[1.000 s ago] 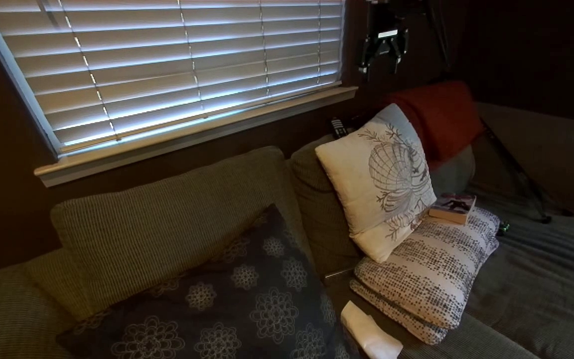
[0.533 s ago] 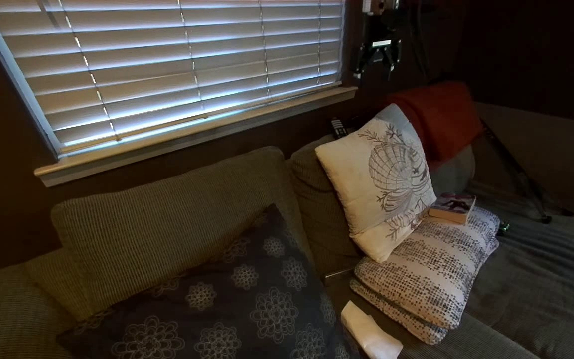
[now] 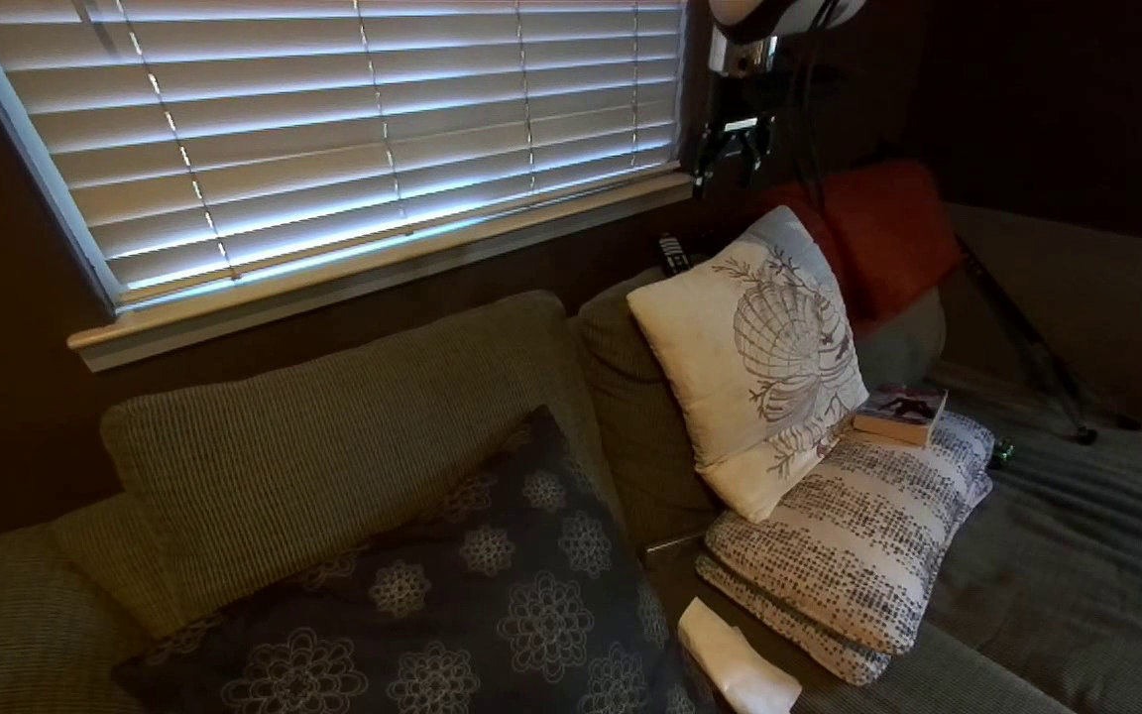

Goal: Move the remote forward

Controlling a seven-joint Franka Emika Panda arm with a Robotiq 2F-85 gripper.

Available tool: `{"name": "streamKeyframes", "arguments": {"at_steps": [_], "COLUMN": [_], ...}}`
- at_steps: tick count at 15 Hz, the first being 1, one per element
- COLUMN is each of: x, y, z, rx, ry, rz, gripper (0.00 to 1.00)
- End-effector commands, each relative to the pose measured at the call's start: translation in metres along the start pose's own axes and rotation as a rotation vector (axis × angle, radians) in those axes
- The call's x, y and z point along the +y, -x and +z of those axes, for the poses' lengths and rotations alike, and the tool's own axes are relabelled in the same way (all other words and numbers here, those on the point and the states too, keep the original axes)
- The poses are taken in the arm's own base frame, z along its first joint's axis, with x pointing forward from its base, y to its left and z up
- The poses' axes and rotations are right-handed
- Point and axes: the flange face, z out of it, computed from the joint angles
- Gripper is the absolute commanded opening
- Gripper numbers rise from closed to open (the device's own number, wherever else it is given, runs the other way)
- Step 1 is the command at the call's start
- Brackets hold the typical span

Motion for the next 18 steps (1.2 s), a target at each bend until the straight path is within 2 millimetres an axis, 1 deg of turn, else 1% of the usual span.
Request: {"name": "streamKeyframes", "arguments": {"at_steps": [1, 2, 4, 5, 7, 8, 13, 15, 18], "x": [0.011, 0.006, 0.010, 0.010, 0.010, 0.010, 0.001, -0.003, -0.010], "y": [-0.013, -0.005, -0.007, -0.007, -0.009, -0.009, -0.006, -0.007, -0.009], "z": [0.028, 0.017, 0.031, 0.033, 0.031, 0.036, 0.075, 0.087, 0.099], "rx": [0.087, 0.045, 0.057, 0.059, 0.067, 0.069, 0.062, 0.090, 0.151], "ry": [-0.014, 0.003, 0.005, 0.005, 0.005, 0.014, -0.012, -0.023, -0.055], "rz": [-0.001, 0.003, 0.008, 0.009, 0.009, 0.016, -0.029, -0.049, -0.097], "gripper": [1.00, 1.00, 1.00, 1.00, 1.00, 1.00, 1.00, 1.00, 1.00]}}
